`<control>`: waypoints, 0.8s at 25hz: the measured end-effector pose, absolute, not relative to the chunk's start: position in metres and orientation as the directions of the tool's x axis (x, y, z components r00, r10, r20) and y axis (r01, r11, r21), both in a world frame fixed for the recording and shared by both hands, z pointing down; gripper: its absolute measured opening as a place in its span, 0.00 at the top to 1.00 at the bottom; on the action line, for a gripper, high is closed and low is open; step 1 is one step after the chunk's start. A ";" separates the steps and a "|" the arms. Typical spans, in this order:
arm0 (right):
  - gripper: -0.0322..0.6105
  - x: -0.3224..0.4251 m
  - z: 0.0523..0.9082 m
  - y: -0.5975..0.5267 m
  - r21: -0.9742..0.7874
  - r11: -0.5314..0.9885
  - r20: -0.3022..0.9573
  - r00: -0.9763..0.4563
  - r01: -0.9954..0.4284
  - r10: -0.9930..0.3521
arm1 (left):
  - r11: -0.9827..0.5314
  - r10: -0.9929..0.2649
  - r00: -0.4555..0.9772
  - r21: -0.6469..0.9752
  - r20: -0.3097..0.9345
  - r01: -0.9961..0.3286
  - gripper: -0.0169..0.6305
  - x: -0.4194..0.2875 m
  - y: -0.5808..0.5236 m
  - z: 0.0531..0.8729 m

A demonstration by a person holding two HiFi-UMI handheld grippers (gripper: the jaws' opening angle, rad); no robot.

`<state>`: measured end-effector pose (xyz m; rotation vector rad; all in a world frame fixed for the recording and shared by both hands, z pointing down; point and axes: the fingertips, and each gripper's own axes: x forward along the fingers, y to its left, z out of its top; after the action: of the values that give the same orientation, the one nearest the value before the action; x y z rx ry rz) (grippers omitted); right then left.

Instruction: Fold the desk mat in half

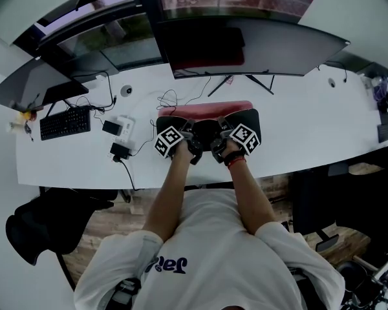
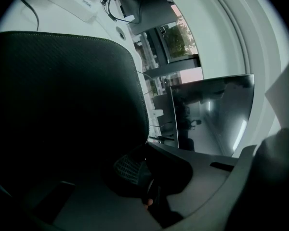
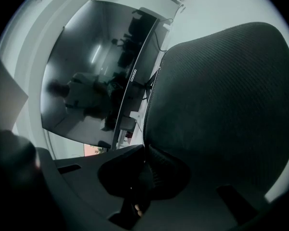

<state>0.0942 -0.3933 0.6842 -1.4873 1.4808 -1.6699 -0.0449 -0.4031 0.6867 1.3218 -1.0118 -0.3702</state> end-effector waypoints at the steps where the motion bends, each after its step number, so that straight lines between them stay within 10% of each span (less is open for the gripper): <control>1: 0.89 0.094 0.684 -0.395 -0.897 -0.318 0.411 -0.315 -0.306 -0.855 | 0.267 -0.739 0.545 0.915 0.397 -0.304 0.92 -0.046 -0.404 0.687; 20: 0.88 0.097 0.696 -0.413 -0.899 -0.342 0.421 -0.327 -0.274 -0.846 | 0.263 -0.740 0.545 0.915 0.394 -0.305 0.92 -0.042 -0.425 0.695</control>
<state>0.0972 -0.4126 0.6956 -1.4654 1.4470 -1.7124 -0.0421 -0.4251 0.6955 1.3233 -1.0137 -0.3753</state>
